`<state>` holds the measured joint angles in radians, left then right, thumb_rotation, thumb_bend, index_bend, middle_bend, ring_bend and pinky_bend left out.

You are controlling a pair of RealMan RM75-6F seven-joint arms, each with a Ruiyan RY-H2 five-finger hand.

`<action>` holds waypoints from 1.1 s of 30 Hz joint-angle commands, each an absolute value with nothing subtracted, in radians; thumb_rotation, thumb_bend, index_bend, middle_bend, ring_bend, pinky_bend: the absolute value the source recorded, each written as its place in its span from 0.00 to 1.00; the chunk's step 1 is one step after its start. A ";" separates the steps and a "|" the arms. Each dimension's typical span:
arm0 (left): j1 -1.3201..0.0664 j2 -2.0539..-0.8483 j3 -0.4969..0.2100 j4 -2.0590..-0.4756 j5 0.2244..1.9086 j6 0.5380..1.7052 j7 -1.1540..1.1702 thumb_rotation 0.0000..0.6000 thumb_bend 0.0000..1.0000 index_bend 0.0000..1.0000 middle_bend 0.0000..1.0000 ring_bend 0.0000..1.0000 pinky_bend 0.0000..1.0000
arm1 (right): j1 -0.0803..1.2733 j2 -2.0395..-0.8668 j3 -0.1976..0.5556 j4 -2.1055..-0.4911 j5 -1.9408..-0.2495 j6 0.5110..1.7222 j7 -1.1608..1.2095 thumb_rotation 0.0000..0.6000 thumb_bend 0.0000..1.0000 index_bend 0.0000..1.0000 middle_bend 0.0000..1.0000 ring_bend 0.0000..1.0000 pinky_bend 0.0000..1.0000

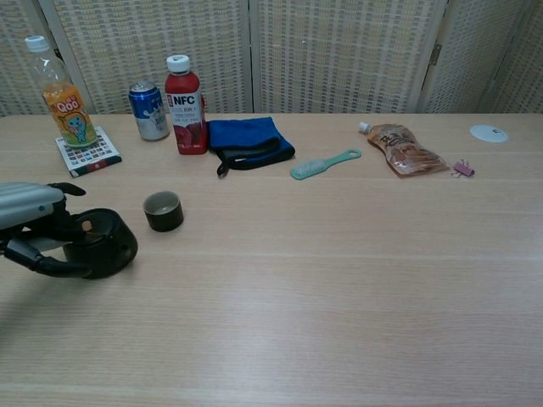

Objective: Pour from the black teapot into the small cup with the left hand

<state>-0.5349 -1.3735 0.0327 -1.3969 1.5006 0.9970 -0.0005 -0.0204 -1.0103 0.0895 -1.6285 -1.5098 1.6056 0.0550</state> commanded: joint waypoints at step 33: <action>-0.475 -1.398 -0.099 -1.456 1.424 1.203 0.012 0.32 0.24 1.00 1.00 1.00 0.56 | -0.030 -1.016 0.089 -1.610 -1.514 1.622 0.082 1.00 0.20 0.35 0.29 0.25 0.22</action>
<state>-0.4762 -1.3983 -0.0952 -1.4531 1.4233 1.1984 0.0121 -0.0299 -1.0166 0.0888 -1.6102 -1.5142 1.6223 0.0821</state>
